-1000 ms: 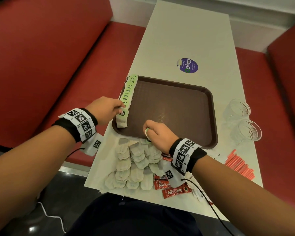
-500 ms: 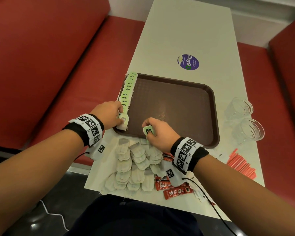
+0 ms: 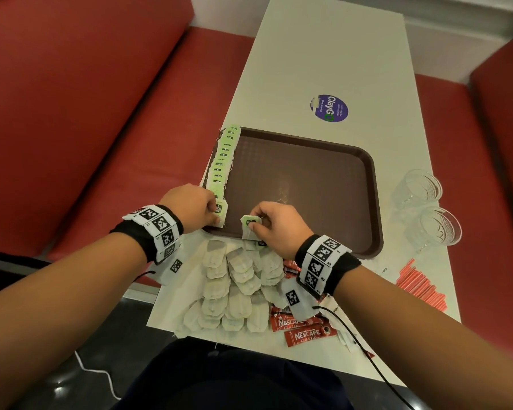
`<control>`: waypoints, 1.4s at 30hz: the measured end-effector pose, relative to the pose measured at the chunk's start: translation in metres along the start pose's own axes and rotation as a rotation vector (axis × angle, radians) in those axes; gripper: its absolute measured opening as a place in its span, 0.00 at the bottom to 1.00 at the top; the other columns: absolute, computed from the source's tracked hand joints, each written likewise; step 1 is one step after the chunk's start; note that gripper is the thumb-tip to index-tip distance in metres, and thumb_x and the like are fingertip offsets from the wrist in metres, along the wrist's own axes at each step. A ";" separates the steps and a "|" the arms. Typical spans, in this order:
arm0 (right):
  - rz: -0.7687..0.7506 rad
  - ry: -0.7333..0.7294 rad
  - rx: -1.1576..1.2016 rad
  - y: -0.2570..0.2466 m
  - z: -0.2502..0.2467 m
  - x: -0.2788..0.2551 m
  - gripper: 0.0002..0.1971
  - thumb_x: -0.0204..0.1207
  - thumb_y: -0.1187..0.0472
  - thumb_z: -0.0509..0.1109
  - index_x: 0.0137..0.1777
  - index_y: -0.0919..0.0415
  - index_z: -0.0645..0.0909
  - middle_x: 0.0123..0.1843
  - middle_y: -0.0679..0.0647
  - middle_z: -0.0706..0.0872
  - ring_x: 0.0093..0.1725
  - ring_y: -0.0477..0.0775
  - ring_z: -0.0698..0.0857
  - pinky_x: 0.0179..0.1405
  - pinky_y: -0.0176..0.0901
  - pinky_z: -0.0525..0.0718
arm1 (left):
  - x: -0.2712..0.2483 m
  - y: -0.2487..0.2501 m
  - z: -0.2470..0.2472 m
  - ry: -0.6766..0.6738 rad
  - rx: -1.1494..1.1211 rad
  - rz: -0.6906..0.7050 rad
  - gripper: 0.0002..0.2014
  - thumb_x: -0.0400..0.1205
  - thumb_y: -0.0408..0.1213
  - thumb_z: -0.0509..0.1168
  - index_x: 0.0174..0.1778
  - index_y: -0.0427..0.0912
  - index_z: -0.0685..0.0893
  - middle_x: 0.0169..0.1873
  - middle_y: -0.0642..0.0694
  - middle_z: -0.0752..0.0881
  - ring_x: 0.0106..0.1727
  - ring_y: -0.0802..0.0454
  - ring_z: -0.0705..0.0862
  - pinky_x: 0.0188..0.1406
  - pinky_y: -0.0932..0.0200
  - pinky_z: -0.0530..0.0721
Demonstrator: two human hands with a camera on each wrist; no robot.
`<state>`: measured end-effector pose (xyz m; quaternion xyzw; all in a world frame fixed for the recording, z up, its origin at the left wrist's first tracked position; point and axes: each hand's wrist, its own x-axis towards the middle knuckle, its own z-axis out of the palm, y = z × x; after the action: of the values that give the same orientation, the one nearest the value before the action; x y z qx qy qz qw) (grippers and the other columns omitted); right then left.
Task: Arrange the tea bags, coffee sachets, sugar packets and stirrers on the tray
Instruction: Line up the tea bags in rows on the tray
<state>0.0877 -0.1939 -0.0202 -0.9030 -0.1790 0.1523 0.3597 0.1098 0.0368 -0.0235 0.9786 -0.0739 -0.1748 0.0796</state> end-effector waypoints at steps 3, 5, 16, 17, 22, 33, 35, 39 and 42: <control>0.001 0.030 0.036 -0.001 -0.001 0.000 0.01 0.81 0.58 0.73 0.50 0.53 0.84 0.35 0.44 0.82 0.32 0.40 0.76 0.31 0.27 0.72 | -0.008 0.011 -0.009 0.129 -0.260 0.143 0.12 0.81 0.59 0.68 0.43 0.55 0.86 0.35 0.59 0.84 0.38 0.66 0.81 0.36 0.61 0.76; -0.010 0.042 0.065 -0.002 0.000 0.002 0.02 0.81 0.56 0.74 0.48 0.52 0.84 0.35 0.47 0.84 0.32 0.42 0.77 0.32 0.32 0.76 | -0.015 0.022 -0.014 0.129 -0.346 0.282 0.11 0.81 0.57 0.68 0.45 0.55 0.87 0.34 0.61 0.84 0.37 0.69 0.79 0.35 0.67 0.71; 0.036 0.046 0.169 -0.003 -0.001 0.005 0.17 0.70 0.60 0.82 0.53 0.49 0.79 0.42 0.47 0.88 0.40 0.49 0.87 0.42 0.44 0.89 | -0.020 0.025 -0.024 0.234 -0.426 0.382 0.02 0.81 0.45 0.73 0.46 0.52 0.91 0.29 0.57 0.84 0.31 0.63 0.78 0.31 0.74 0.70; 0.039 0.025 0.156 -0.002 -0.001 0.005 0.18 0.71 0.59 0.82 0.55 0.49 0.78 0.42 0.47 0.88 0.40 0.47 0.87 0.43 0.43 0.89 | -0.019 0.023 -0.023 0.225 -0.460 0.343 0.02 0.81 0.43 0.73 0.45 0.51 0.90 0.28 0.56 0.84 0.30 0.64 0.78 0.31 0.74 0.70; 0.041 -0.185 -0.035 0.008 -0.005 0.001 0.19 0.73 0.54 0.80 0.60 0.49 0.78 0.46 0.43 0.87 0.38 0.40 0.82 0.45 0.41 0.83 | -0.003 0.001 -0.015 0.189 -0.580 0.096 0.00 0.82 0.39 0.72 0.46 0.49 0.88 0.35 0.51 0.91 0.36 0.53 0.86 0.39 0.65 0.80; 0.034 -0.611 -0.485 0.010 -0.017 -0.019 0.29 0.64 0.41 0.84 0.65 0.48 0.84 0.51 0.45 0.81 0.48 0.49 0.79 0.45 0.44 0.77 | 0.014 -0.013 0.013 0.061 -0.214 -0.111 0.07 0.81 0.45 0.72 0.53 0.52 0.86 0.39 0.58 0.87 0.45 0.54 0.85 0.49 0.55 0.84; 0.021 -0.606 -0.492 0.010 -0.016 -0.020 0.28 0.66 0.42 0.83 0.65 0.48 0.84 0.51 0.45 0.81 0.49 0.50 0.79 0.47 0.44 0.78 | 0.013 -0.008 0.013 0.118 -0.171 -0.107 0.10 0.79 0.49 0.73 0.52 0.53 0.83 0.41 0.56 0.86 0.46 0.51 0.84 0.47 0.53 0.84; 0.025 -0.601 -0.464 0.012 -0.016 -0.021 0.24 0.69 0.44 0.81 0.64 0.48 0.84 0.49 0.43 0.81 0.47 0.49 0.81 0.49 0.46 0.83 | 0.011 0.011 0.018 0.088 -0.064 -0.093 0.17 0.76 0.62 0.69 0.44 0.54 0.76 0.36 0.54 0.83 0.41 0.48 0.83 0.40 0.53 0.82; 0.018 -0.594 -0.449 0.012 -0.017 -0.022 0.18 0.71 0.46 0.79 0.59 0.48 0.84 0.48 0.44 0.83 0.46 0.48 0.82 0.48 0.46 0.84 | 0.011 0.020 0.022 0.011 0.080 -0.089 0.20 0.75 0.66 0.68 0.44 0.52 0.76 0.37 0.52 0.82 0.40 0.46 0.83 0.38 0.53 0.82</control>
<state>0.0778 -0.2212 -0.0140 -0.8774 -0.2964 0.3679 0.0835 0.1100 0.0121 -0.0436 0.9842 -0.0367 -0.1698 0.0329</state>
